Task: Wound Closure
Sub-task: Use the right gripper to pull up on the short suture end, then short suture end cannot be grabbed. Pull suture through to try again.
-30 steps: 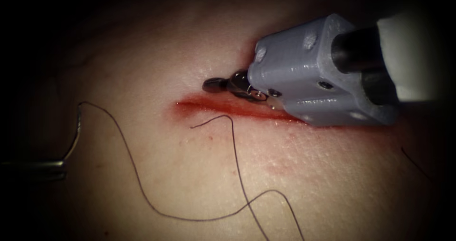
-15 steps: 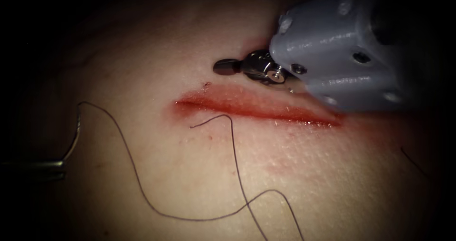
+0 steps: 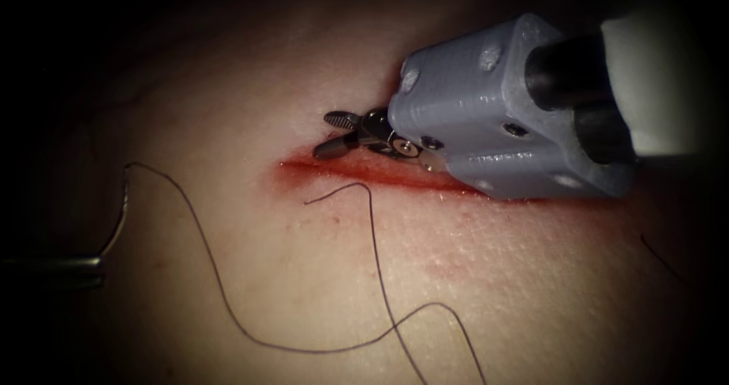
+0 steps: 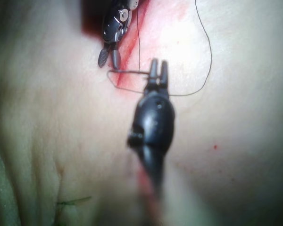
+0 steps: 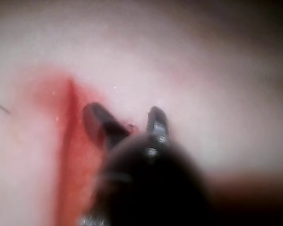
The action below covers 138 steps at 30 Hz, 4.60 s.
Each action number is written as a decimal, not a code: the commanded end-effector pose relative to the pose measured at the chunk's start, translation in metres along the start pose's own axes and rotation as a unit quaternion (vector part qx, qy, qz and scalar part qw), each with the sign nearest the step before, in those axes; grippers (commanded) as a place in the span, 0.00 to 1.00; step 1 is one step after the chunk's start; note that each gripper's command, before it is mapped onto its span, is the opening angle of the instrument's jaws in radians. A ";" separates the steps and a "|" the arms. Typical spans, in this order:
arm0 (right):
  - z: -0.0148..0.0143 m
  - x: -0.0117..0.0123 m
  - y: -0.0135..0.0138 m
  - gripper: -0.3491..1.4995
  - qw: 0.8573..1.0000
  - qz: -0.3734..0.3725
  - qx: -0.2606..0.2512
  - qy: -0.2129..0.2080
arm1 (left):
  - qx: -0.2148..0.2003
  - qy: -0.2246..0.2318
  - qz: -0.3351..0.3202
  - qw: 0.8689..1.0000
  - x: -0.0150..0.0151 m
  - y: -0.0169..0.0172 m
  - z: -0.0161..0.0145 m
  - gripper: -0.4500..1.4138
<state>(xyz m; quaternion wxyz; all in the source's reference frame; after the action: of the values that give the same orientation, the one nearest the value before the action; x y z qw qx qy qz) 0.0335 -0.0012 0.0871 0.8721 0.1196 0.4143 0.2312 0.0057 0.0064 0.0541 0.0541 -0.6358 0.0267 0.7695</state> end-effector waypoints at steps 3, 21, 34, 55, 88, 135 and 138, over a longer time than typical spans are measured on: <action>0.0016 -0.0014 -0.0001 0.63 1.000 -0.005 -0.001 -0.011 | -0.001 0.001 -0.001 1.000 -0.0006 0.0002 0.0006 0.05; 0.0003 -0.0024 0.0000 0.00 0.998 -0.011 0.033 -0.052 | -0.001 0.001 -0.001 1.000 -0.0006 0.0002 0.0006 0.05; -0.0145 0.0010 0.0034 0.00 0.997 0.032 -0.062 0.028 | 0.000 0.001 -0.003 1.000 -0.0006 0.0004 0.0007 0.05; -0.0139 0.0041 -0.0074 0.95 0.995 0.071 0.029 0.060 | 0.009 0.003 -0.013 1.000 -0.0041 0.0031 0.0024 0.05; -0.0040 0.0066 -0.0117 0.85 0.996 -0.023 0.076 0.029 | 0.008 0.003 -0.015 1.000 -0.0036 0.0030 0.0022 0.05; -0.0351 0.0143 -0.0131 0.99 0.987 -0.101 -0.120 -0.020 | -0.009 0.045 -0.025 0.999 0.0056 -0.0058 0.0211 0.05; -0.0347 0.0133 -0.0136 0.99 0.988 -0.092 -0.120 -0.018 | -0.005 0.051 -0.027 0.998 0.0049 -0.0081 0.0257 0.05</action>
<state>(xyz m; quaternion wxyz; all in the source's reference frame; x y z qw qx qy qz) 0.0175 -0.0051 0.0503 0.9051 -0.0233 0.3765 0.1963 -0.0198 0.0182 0.0545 0.0763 -0.6733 0.0091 0.7354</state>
